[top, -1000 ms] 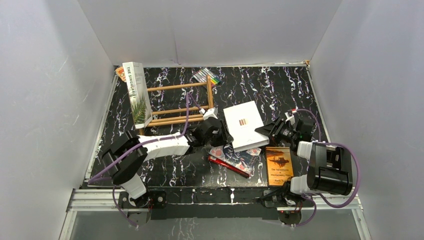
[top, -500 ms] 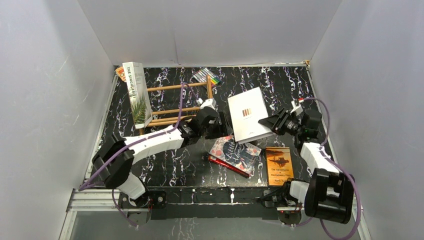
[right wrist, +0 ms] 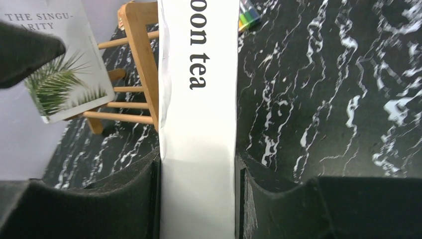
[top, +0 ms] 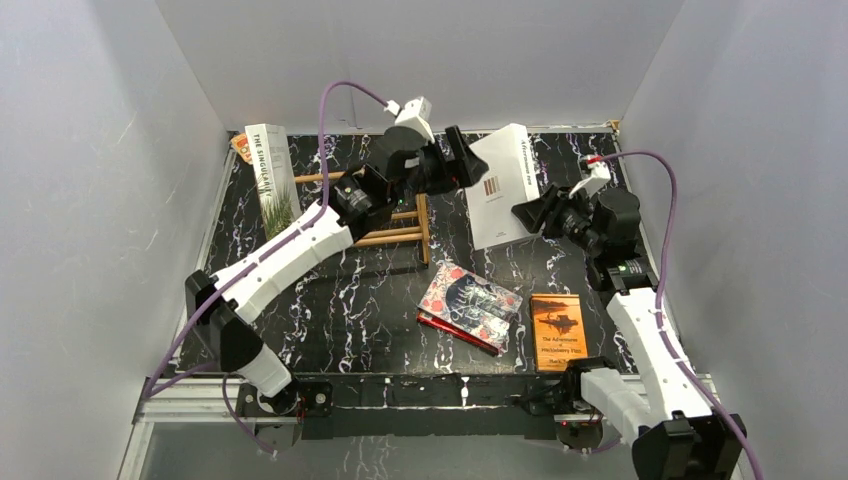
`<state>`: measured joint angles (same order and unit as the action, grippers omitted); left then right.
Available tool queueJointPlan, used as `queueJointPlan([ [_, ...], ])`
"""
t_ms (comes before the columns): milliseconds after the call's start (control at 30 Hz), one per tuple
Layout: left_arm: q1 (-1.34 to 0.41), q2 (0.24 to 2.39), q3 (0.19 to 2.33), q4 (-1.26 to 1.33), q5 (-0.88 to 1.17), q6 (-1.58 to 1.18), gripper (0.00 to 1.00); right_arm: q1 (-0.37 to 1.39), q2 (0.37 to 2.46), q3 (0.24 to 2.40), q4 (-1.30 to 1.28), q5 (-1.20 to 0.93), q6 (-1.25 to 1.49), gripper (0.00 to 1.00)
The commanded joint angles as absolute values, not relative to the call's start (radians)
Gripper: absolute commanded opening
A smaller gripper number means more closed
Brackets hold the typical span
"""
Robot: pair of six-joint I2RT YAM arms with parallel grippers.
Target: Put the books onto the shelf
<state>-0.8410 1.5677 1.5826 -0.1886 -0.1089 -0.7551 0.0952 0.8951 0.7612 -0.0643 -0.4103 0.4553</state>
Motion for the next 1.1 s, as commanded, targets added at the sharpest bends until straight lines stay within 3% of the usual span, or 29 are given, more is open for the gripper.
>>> queueJointPlan([
  [0, -0.796, 1.622, 1.7, -0.226, -0.067, -0.721, 0.82, 0.209, 0.869, 0.886, -0.105, -0.143, 0.32, 0.4],
  [333, -0.757, 1.731, 1.932, -0.262, -0.119, -0.705, 0.87, 0.44, 0.929, 1.027, -0.076, 0.14, 0.073, 0.41],
  [533, -0.756, 1.825, 2.126, -0.306, -0.189, -0.696, 0.88, 0.621, 1.047, 1.124, 0.026, 0.418, -0.15, 0.41],
  [833, -0.737, 1.789, 2.118, -0.302, -0.342, -0.705, 0.89, 0.766, 1.191, 1.196, 0.252, 0.626, -0.486, 0.4],
  [1067, -0.651, 1.79, 2.107, -0.334, -0.221, -0.774, 0.89, 0.863, 1.228, 1.122, 0.479, 0.707, -0.81, 0.4],
])
